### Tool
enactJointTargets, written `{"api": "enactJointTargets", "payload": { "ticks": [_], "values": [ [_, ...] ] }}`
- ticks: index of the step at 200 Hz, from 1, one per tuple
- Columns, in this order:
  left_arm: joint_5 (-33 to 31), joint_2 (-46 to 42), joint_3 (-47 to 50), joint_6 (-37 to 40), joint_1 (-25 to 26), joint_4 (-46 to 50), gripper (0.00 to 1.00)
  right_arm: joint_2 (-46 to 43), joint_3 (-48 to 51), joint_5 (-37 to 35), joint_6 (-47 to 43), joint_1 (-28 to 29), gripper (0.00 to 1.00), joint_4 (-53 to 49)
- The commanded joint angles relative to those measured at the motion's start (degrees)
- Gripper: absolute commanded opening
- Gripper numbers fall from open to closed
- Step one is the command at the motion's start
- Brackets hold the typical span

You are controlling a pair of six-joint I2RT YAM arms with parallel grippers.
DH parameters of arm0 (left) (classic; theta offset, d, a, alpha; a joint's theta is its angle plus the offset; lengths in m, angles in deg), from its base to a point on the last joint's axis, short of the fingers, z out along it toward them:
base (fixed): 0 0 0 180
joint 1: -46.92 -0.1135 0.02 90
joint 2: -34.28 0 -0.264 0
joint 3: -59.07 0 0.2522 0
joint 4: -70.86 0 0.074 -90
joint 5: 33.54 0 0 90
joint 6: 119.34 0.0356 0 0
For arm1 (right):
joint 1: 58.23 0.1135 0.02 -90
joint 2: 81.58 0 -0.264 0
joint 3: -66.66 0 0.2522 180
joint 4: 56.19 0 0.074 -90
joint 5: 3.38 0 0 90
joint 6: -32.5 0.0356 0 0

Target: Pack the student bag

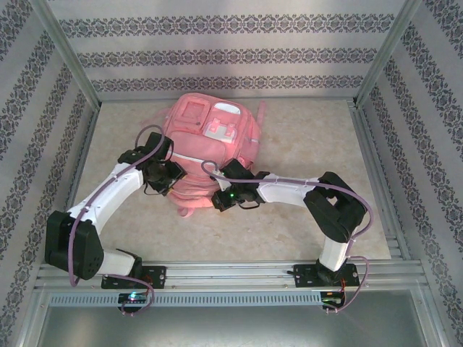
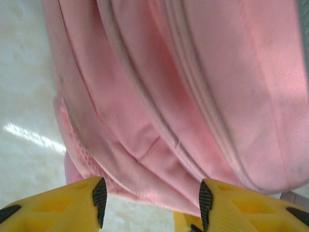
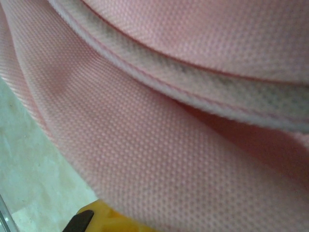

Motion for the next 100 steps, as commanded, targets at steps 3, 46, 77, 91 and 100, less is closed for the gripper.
{"api": "enactJointTargets", "payload": {
  "ticks": [3, 46, 77, 91, 100],
  "values": [
    [2.5, 1.3, 1.1, -8.7, 2.3, 2.5, 0.54, 0.5, -1.4, -0.7, 0.5, 0.6, 0.00, -0.3],
    [3.1, 4.0, 2.2, -14.0, 4.6, -3.2, 0.50, -0.1, -0.2, -1.6, 1.7, 0.6, 0.00, 0.9],
    [2.9, 6.4, 2.6, -15.7, 4.9, -5.6, 0.46, -0.9, 1.2, -2.7, 2.3, 0.6, 0.00, 1.7],
    [2.4, 7.5, 2.7, -15.7, 5.0, -5.7, 0.43, -1.1, 1.5, -2.8, 2.5, 0.7, 0.00, 1.8],
    [1.7, 7.9, 2.9, -15.6, 4.9, -6.0, 0.37, -1.2, 1.7, -3.0, 2.5, 0.6, 0.00, 1.5]
  ]
}}
